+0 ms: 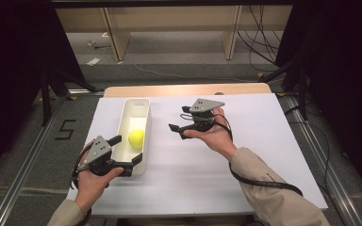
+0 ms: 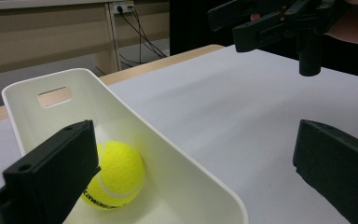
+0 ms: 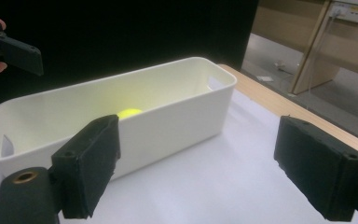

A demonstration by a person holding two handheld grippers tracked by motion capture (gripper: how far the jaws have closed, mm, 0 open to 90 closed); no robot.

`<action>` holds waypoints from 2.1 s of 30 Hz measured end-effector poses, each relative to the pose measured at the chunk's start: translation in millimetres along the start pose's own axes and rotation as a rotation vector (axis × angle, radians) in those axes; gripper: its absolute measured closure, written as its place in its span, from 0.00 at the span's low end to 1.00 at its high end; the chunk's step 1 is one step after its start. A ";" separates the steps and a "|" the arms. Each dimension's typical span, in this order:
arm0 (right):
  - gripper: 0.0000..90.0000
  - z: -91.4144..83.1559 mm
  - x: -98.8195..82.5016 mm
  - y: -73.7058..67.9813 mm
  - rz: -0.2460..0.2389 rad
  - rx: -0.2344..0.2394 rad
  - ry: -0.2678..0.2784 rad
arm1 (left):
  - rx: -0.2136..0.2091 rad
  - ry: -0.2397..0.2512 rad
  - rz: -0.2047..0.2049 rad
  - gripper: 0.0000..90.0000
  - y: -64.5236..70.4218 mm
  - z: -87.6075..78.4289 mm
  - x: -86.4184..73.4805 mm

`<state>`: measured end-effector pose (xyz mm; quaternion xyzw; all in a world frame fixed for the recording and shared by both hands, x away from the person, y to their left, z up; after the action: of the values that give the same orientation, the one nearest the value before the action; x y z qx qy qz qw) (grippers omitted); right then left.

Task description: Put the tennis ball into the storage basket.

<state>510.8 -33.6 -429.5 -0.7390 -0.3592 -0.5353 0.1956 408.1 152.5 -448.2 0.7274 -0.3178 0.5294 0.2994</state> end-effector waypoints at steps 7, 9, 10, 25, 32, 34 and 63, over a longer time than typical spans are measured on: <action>0.17 -16.8 -9.9 12.4 0.020 -0.026 -0.007 | 0.001 0.000 -0.003 0.00 0.0 0.3 -0.1; 0.17 -20.7 -12.2 15.2 0.024 -0.034 -0.007 | 0.000 0.000 -0.003 0.00 0.0 0.4 -0.1; 0.17 -22.7 -13.4 16.7 0.024 -0.038 -0.009 | 0.000 0.000 -0.003 0.00 0.1 0.5 -0.2; 0.17 -56.1 -28.6 40.3 0.047 -0.101 -0.005 | 0.002 -0.002 -0.004 0.00 0.0 0.9 -0.4; 0.17 -67.2 -36.2 44.8 0.050 -0.118 -0.009 | 0.004 0.000 -0.006 0.00 -0.3 0.6 -0.2; 0.17 -70.4 -38.7 46.0 0.050 -0.123 -0.012 | 0.003 0.000 -0.004 0.00 -0.2 0.5 -0.2; 0.17 -104.6 -66.5 57.7 0.076 -0.172 -0.030 | 0.005 0.000 -0.006 0.00 -0.4 0.0 -0.2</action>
<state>474.2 -163.9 -449.3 -0.7743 -0.2864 -0.5451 0.1462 408.3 152.8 -448.4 0.7289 -0.3144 0.5294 0.2991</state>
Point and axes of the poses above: each handheld gripper's, and its own axes: z roughly forward along the jaws, x roughly out of its top, y roughly to its right, the point moved 9 cm from there along z, roughly forward along the jaws, and after that the axes turned 12 degrees about -x, right-handed, at the moved point
